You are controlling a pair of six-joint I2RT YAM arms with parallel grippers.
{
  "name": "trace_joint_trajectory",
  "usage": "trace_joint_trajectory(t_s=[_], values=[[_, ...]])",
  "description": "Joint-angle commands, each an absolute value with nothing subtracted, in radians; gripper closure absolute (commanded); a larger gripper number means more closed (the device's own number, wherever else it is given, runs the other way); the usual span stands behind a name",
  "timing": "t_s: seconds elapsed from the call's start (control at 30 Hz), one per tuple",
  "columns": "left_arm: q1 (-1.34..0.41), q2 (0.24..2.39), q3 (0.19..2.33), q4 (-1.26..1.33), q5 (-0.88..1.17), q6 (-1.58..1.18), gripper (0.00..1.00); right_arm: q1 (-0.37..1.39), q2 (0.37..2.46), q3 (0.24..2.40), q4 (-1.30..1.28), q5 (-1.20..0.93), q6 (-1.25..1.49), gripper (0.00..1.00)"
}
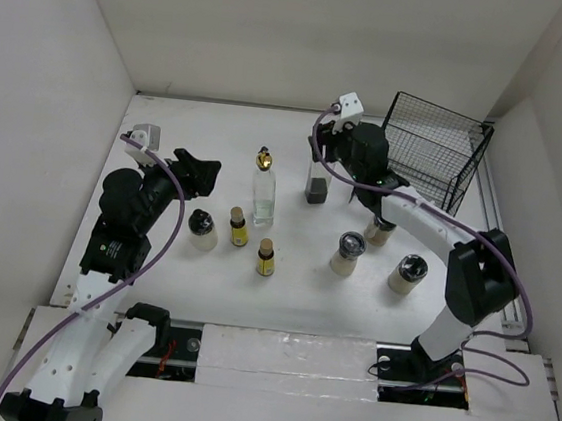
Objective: Organize the condiment bottles
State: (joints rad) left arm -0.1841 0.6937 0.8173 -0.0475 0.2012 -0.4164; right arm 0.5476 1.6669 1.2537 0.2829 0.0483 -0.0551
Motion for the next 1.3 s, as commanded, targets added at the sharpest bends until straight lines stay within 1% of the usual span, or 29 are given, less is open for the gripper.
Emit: trace_joint_trajectory(t_s=[0.0, 0.03, 0.07, 0.1, 0.13, 0.2, 0.27, 0.37, 0.5, 0.7, 0.77, 1.03, 1.27], values=[[-0.187, 0.69, 0.824, 0.002, 0.207, -0.403, 0.31, 0.541, 1.712, 1.313, 0.408, 0.035, -0.035, 0.32], [-0.187, 0.69, 0.824, 0.002, 0.198, -0.403, 0.31, 0.541, 1.721, 1.313, 0.408, 0.049, -0.025, 0.41], [-0.187, 0.69, 0.824, 0.002, 0.198, -0.403, 0.31, 0.541, 1.721, 1.324, 0.408, 0.063, -0.025, 0.44], [-0.187, 0.69, 0.824, 0.002, 0.198, -0.403, 0.31, 0.541, 1.732, 1.324, 0.408, 0.063, -0.025, 0.53], [-0.187, 0.69, 0.824, 0.002, 0.198, -0.403, 0.31, 0.541, 1.732, 1.324, 0.417, 0.075, -0.025, 0.71], [-0.187, 0.681, 0.824, 0.002, 0.198, -0.403, 0.31, 0.563, 1.715, 1.31, 0.454, 0.091, -0.025, 0.81], [-0.187, 0.681, 0.824, 0.002, 0.198, -0.403, 0.31, 0.572, 1.671, 1.31, 0.483, 0.109, -0.025, 0.88], [-0.187, 0.692, 0.824, 0.002, 0.21, -0.403, 0.31, 0.581, 1.634, 1.442, 0.447, 0.135, -0.025, 0.89], [-0.187, 0.683, 0.824, 0.002, 0.199, -0.403, 0.31, 0.581, 1.608, 1.63, 0.35, 0.262, -0.025, 0.92], [-0.187, 0.67, 0.824, 0.002, 0.19, -0.403, 0.31, 0.488, 1.649, 1.876, 0.206, 0.307, -0.025, 0.93], [-0.187, 0.67, 0.824, 0.002, 0.204, -0.403, 0.31, 0.454, 1.661, 1.917, 0.184, 0.337, -0.025, 0.94], [-0.187, 0.661, 0.824, 0.002, 0.204, -0.403, 0.31, 0.322, 1.742, 2.133, 0.069, 0.348, -0.025, 0.96], [-0.187, 0.672, 0.824, 0.002, 0.204, -0.403, 0.31, 0.216, 1.796, 2.189, 0.046, 0.357, -0.025, 0.98]])
